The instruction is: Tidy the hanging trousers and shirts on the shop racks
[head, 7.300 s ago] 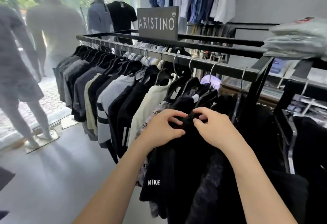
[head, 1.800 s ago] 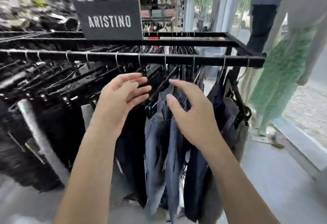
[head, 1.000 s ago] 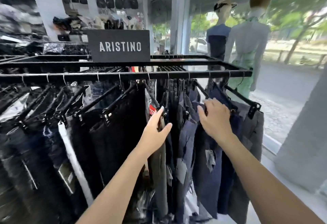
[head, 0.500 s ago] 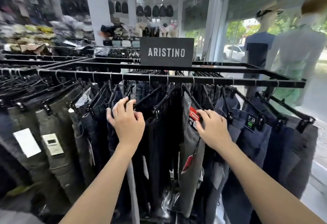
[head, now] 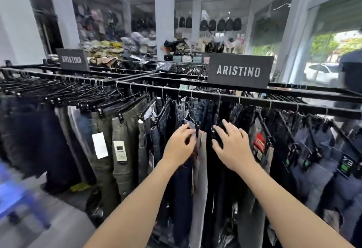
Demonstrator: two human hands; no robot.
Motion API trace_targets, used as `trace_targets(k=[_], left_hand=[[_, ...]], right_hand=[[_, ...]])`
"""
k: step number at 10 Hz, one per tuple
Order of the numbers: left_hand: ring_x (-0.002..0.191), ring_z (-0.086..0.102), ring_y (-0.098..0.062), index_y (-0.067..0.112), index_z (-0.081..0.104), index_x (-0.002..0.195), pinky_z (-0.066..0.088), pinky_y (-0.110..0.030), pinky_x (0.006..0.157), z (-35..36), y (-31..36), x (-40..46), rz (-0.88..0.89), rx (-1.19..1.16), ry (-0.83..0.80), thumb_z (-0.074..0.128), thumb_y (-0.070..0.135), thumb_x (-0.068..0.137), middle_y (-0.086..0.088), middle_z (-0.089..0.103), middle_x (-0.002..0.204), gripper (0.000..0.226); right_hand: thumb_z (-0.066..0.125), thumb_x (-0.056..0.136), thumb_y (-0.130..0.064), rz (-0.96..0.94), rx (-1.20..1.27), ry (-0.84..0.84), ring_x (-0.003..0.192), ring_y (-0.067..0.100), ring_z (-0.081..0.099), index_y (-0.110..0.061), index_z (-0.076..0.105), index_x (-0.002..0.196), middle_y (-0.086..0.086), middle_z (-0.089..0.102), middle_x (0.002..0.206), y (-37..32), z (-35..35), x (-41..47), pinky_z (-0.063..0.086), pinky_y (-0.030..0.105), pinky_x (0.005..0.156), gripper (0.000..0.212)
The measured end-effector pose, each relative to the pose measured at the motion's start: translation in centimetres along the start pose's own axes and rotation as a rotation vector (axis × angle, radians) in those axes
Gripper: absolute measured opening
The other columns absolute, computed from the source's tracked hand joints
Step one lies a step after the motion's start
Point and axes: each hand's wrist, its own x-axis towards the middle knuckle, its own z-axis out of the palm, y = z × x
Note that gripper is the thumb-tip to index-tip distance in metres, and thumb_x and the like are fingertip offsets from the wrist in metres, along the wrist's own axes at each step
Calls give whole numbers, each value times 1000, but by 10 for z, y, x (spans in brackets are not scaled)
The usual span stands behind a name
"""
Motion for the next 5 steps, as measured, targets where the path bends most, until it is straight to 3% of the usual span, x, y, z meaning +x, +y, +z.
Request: trace_targets(k=[1,2,3,4,5], left_hand=[[125,49,-20,19,64,122,40,-40,105,-37,-36,11,42,409,263,52,24,81,-2,56,136,43],[136,36,-23,29,47,138,39,-48,104,-73,-74,15,-108,576,104,50,32,81,-2,36,152,58],[143,23,-28,34,26,149,36,-45,108,-99,-104,17,-323,459,-128,51,32,89,2,7,161,65],[140,32,-31,31,26,149,35,-39,108,-109,-120,11,-393,350,-225,52,29,91,0,4,162,64],[140,33,-25,25,37,145,33,-36,109,-106,-110,12,-255,291,-131,53,23,91,-1,16,160,56]], right_hand=[[38,96,-51,-102,9,-153,148,22,22,-35,35,149,0,26,160,-31,10,9,18,47,117,55],[32,94,-54,-91,-92,-208,146,28,25,-34,40,147,2,35,156,-48,26,12,20,51,115,57],[31,85,-48,5,-149,-156,128,33,50,-23,66,123,10,65,124,-52,36,10,36,56,103,58],[37,83,-41,43,-169,-71,116,34,56,-17,69,116,12,68,109,-41,40,5,36,55,100,51],[44,85,-39,46,-124,33,111,32,58,-18,65,122,13,64,121,-36,33,6,35,55,101,47]])
